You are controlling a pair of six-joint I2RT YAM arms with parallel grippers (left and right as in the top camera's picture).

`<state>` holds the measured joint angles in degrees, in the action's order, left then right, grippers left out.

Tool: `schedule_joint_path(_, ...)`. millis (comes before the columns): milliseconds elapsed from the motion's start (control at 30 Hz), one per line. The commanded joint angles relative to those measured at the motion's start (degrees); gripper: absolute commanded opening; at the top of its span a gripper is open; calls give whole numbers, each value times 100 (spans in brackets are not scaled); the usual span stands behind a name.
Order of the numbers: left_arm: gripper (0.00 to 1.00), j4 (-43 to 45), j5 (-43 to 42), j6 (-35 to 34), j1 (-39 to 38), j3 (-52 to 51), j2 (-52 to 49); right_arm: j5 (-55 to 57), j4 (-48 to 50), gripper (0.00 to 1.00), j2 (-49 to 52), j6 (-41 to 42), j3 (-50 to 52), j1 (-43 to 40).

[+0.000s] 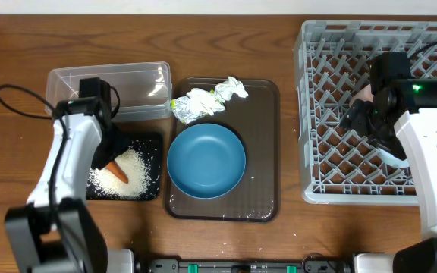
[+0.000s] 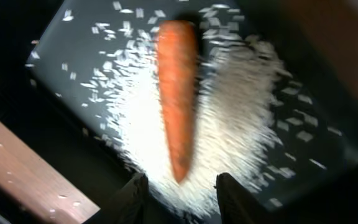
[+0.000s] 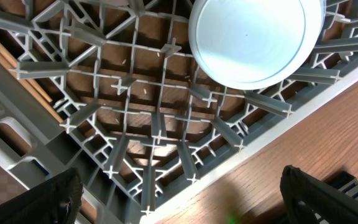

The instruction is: Sort waste into correct bins and load items into the dishwasher rack

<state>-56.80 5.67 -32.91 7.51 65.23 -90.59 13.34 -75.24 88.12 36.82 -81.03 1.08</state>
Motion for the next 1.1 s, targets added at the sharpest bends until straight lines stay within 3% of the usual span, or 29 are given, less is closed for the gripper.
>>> schedule_joint_path(0,38,-11,-706,157,28,295,776,59,-2,99,-15,-24,-66,-26)
schedule_joint_path(167,39,-2,-1180,155,28,295,1720,59,-2,99,-15,-24,-66,-26)
schedule_joint_path(267,74,7,-1276,153,28,293,2177,59,-2,99,-15,-24,-66,-26)
schedule_joint_path(300,80,7,-1276,153,28,293,2273,59,-2,99,-15,-24,-66,-26)
schedule_joint_path(500,86,-42,-1445,116,28,293,2529,59,-2,99,-15,-24,-66,-26)
schedule_joint_path(700,86,94,-2824,999,-105,293,2393,59,-2,99,-15,-24,-66,-26)
schedule_joint_path(833,84,-39,-3075,1235,-544,291,2153,59,-2,99,-15,-22,-66,-26)
schedule_joint_path(1000,56,-129,-3056,1226,-1502,245,1685,59,-2,99,-15,-24,-66,-26)
schedule_joint_path(1067,40,-68,-2922,1143,-1897,245,1429,59,-2,99,-15,-24,-66,-26)
